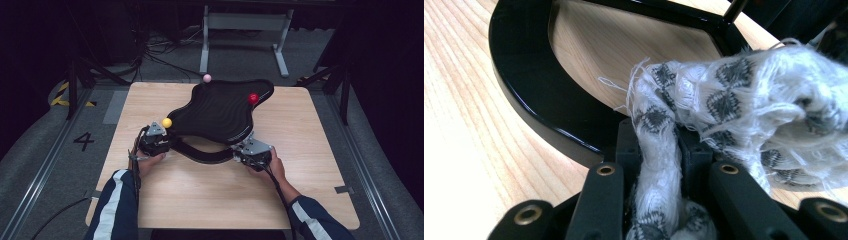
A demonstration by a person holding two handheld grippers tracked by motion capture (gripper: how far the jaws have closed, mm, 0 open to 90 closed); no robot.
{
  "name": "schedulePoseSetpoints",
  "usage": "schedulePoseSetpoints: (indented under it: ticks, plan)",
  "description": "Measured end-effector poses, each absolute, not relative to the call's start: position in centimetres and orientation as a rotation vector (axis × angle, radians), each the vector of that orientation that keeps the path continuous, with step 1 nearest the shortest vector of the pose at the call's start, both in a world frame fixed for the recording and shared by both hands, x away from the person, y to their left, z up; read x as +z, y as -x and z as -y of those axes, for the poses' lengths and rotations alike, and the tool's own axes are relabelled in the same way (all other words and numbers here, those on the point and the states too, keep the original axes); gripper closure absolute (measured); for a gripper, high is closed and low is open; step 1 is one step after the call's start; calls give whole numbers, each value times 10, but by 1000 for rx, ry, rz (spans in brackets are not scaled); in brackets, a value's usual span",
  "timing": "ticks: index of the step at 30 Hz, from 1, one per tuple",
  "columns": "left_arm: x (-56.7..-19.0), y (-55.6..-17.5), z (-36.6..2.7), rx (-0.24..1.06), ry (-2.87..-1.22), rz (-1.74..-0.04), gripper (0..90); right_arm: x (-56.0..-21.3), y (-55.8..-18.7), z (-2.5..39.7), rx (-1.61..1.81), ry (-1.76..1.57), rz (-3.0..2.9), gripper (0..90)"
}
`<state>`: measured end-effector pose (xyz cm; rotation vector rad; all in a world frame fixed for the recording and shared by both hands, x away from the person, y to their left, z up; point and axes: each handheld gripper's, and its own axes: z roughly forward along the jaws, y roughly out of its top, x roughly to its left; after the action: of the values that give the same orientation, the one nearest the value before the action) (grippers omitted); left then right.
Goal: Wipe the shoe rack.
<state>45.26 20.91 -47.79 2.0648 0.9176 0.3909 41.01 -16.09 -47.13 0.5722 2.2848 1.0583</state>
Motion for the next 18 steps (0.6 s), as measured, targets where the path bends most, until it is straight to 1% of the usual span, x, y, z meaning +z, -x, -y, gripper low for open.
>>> schedulePoseSetpoints:
  ticks: [11, 18]
  plan:
    - [-478, -450, -207, 377, -2067, -900, 695, -469, -413, 165, 1033, -566, -2321, 785]
    - [-478, -442, -199, 375, -2091, -867, 684, -471, -412, 172, 1009, -570, -2298, 794]
